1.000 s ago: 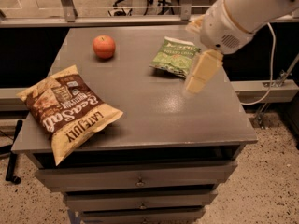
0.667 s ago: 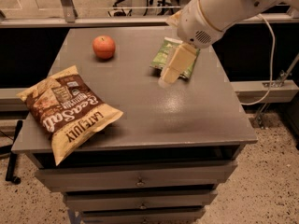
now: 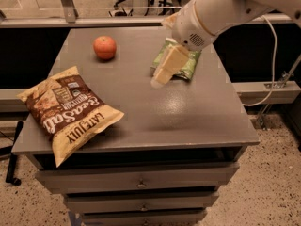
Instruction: Pick apple
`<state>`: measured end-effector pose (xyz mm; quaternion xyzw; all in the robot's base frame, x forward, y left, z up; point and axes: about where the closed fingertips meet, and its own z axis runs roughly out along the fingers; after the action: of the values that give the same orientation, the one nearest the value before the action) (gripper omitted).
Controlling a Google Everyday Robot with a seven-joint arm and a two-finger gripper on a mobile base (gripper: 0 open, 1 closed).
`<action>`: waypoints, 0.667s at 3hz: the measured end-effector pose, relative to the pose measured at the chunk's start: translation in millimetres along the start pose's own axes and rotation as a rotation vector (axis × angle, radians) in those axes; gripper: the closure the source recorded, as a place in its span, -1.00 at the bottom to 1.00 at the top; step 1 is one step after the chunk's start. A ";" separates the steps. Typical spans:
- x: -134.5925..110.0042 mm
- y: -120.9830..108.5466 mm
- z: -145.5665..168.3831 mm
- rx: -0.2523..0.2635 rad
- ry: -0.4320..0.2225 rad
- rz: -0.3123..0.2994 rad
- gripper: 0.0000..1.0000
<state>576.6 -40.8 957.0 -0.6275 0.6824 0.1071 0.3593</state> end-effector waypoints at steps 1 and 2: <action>-33.5 -23.2 56.8 -0.009 -0.150 0.043 -1.00; -54.1 -42.6 94.9 -0.007 -0.237 0.074 -1.00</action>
Offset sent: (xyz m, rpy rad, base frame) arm 0.1088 0.1263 -0.0291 0.3565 0.0016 0.0199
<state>647.7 50.0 935.6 -0.5861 0.6575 0.1961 0.4309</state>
